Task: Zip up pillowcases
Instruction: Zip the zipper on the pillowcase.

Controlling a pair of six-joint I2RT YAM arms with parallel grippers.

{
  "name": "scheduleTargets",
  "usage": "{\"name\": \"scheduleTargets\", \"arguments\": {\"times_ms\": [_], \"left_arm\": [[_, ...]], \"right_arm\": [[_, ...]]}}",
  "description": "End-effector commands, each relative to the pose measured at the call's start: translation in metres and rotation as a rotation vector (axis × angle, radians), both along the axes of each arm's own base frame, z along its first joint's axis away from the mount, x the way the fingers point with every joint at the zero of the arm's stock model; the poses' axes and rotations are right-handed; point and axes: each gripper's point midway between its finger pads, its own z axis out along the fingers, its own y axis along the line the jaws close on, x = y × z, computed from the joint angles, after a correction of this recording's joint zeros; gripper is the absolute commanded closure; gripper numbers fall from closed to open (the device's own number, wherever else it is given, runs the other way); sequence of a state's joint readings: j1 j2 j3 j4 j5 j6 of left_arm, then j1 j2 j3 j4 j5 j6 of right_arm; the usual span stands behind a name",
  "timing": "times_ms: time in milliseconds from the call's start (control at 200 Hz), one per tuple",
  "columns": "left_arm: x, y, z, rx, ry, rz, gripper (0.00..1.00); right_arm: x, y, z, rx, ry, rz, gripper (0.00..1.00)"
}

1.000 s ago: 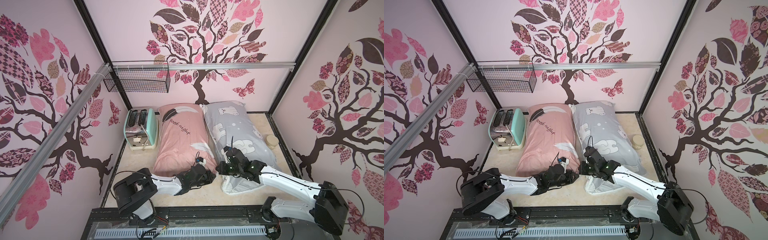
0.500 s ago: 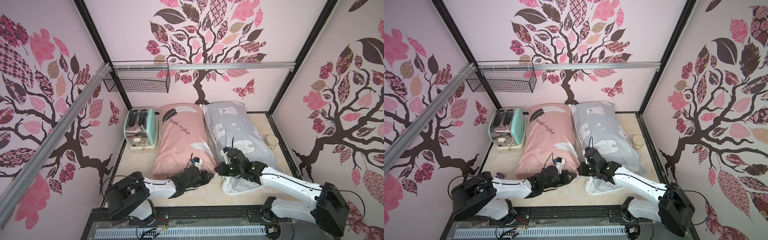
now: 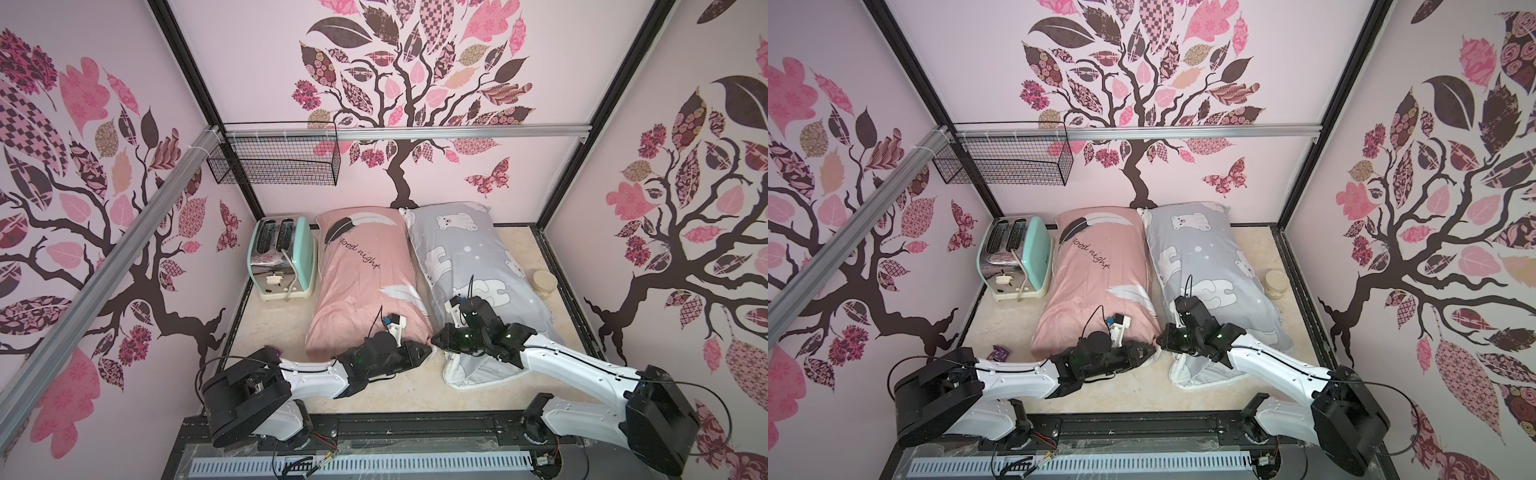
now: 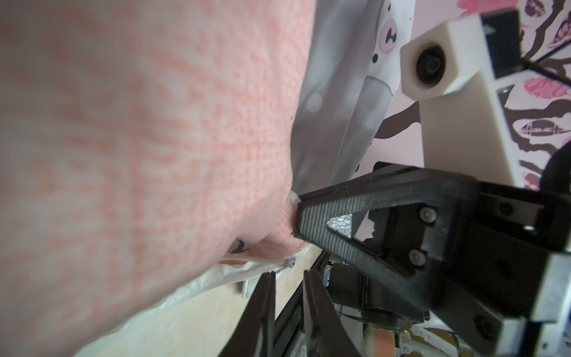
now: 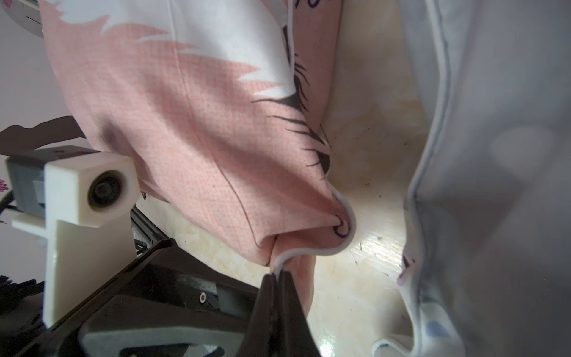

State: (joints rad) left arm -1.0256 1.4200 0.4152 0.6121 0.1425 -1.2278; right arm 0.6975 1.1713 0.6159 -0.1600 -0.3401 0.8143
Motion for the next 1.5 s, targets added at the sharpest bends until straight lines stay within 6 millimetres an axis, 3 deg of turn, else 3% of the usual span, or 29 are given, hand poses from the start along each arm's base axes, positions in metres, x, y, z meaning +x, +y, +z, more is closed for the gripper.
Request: {"name": "scheduleTargets", "arguments": {"times_ms": [0, 330, 885, 1276, 1496], "left_arm": [[0.001, -0.002, 0.0, -0.021, 0.001, -0.003, 0.73], [0.004, 0.004, -0.008, -0.004, 0.008, 0.021, 0.72], [-0.001, -0.006, -0.004, -0.098, 0.03, 0.0, 0.7], [-0.002, -0.005, -0.01, -0.083, 0.049, 0.005, 0.81], [-0.002, -0.007, -0.012, -0.083, 0.057, 0.004, 0.75]], "right_arm": [[-0.001, 0.009, 0.011, 0.094, 0.014, 0.017, 1.0], [-0.001, 0.008, 0.014, 0.165, 0.045, 0.014, 1.0], [0.003, 0.005, 0.006, 0.251, 0.103, -0.025, 1.0], [0.005, 0.002, 0.002, 0.266, 0.117, -0.044, 1.0], [0.005, 0.003, 0.002, 0.281, 0.126, -0.047, 1.0]]}}
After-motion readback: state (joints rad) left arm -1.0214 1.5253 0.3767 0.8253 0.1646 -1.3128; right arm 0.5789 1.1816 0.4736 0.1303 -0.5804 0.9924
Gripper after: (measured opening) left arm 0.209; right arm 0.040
